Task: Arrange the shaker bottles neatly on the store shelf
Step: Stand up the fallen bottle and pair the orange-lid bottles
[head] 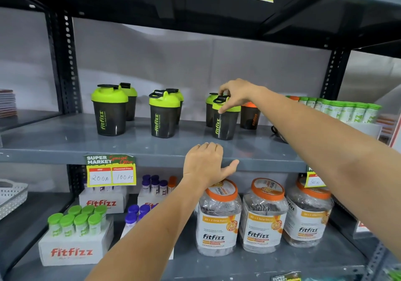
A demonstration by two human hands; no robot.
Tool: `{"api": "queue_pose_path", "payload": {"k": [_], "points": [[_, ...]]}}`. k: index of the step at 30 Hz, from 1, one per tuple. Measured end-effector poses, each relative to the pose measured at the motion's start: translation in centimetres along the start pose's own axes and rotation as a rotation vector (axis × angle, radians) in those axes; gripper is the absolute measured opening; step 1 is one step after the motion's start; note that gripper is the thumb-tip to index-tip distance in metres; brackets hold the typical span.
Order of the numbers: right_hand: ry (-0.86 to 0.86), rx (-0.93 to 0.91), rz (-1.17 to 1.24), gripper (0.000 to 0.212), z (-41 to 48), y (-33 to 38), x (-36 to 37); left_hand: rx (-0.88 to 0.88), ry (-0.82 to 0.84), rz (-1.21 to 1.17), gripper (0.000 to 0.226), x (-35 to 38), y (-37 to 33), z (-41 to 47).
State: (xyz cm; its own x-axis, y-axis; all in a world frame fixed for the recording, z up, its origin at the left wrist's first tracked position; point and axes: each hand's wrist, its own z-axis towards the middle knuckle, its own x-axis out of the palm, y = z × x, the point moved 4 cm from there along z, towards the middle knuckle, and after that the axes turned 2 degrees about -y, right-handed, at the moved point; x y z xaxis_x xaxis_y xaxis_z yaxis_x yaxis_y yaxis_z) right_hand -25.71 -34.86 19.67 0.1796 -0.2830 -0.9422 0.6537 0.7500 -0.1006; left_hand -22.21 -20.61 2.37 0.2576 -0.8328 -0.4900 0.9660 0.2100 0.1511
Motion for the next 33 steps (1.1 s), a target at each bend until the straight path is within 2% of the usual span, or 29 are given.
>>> {"api": "queue_pose_path", "payload": {"k": [14, 20, 33], "points": [[-0.036, -0.145, 0.183, 0.058, -0.6, -1.2, 1.1, 0.008, -0.046, 0.031, 0.063, -0.2, -0.1, 0.0], [-0.047, -0.144, 0.252, 0.055, -0.8, -1.6, 1.5, 0.002, -0.054, 0.047, 0.063, -0.1, -0.1, 0.0], [-0.049, -0.215, 0.245, 0.056, -1.1, -1.4, 1.3, -0.014, 0.002, 0.045, 0.062, 0.2, 0.1, 0.1]]}}
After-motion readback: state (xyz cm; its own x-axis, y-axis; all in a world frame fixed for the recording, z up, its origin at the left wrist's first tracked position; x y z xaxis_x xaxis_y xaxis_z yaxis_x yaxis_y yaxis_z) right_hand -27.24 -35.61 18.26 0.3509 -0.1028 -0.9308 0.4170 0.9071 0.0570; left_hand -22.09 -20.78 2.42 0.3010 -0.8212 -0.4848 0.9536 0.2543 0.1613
